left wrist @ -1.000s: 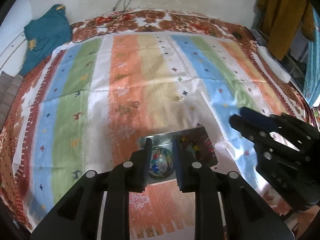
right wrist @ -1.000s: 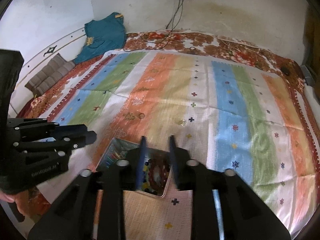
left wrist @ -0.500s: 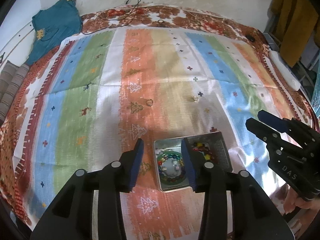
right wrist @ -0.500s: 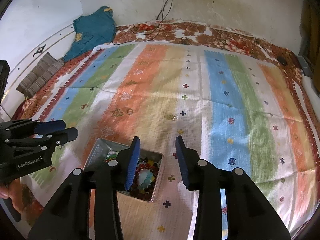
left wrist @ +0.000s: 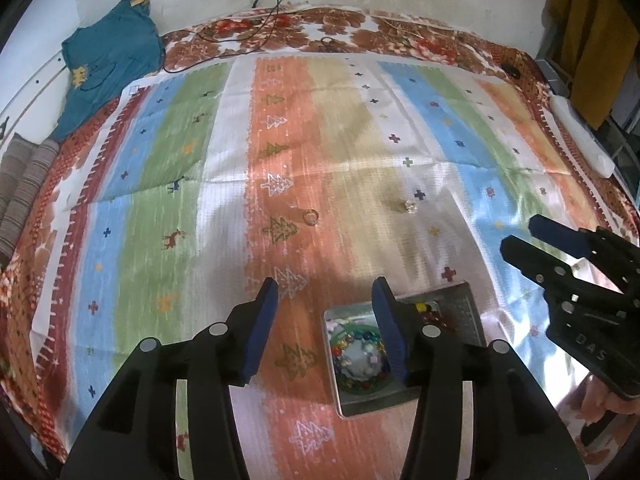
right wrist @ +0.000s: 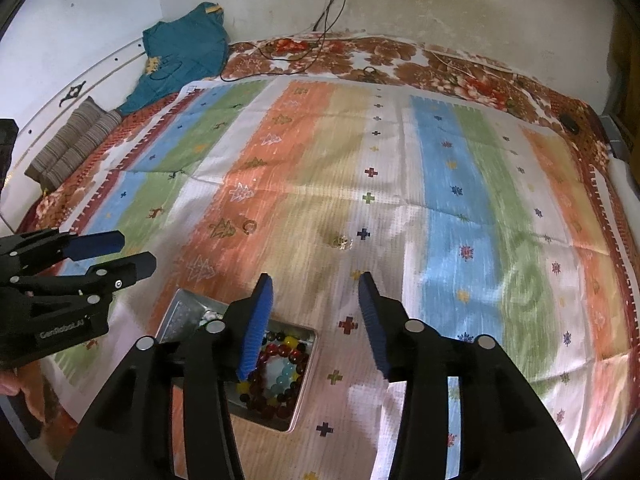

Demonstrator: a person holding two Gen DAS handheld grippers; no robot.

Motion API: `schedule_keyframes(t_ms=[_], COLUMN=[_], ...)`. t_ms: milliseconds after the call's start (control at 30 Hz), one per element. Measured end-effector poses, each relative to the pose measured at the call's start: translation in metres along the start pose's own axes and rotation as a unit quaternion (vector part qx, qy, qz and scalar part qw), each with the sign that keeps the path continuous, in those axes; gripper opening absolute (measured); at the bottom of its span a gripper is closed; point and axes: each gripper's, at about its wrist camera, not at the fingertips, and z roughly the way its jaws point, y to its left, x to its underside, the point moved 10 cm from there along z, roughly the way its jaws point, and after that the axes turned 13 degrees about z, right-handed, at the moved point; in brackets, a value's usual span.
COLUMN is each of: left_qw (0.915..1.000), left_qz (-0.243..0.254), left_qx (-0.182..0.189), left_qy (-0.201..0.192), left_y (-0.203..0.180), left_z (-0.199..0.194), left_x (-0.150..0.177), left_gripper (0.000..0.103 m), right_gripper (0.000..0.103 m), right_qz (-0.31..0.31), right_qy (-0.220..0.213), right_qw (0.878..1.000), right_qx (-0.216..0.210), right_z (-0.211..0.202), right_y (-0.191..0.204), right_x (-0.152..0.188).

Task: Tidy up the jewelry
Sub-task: 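Move both open tools forward to the small ring and gold charm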

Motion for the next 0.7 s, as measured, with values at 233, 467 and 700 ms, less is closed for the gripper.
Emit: schedule_keyframes(t_ms=[233,467,700], left_qw=[0.9999,0.9998,0.9995], left_qz=[-0.008,-0.002,-0.002], left_qx=[0.003,0.003,0.007], left_qy=[0.008,0.018,0.032], left_y=[0.000,-0.002,0.001], left_z=[0.011,0.029,0.049], left_x=[-0.011,-0.018,-0.023], left_gripper=[0.053,0.053,0.053], right_gripper=[0.050,0.050,0.050], right_qz=[0.008,0.008,0.007], right_qy=[0.007,0.014,0.028], right_qw=[1.000,1.000,1.000], right_qx=[0.000,0.004,0.008], right_z=[0.011,0.025,0.043], right_y=[-0.004,-0.009,-0.012], right_x=[-0.006,-0.013,-0.016])
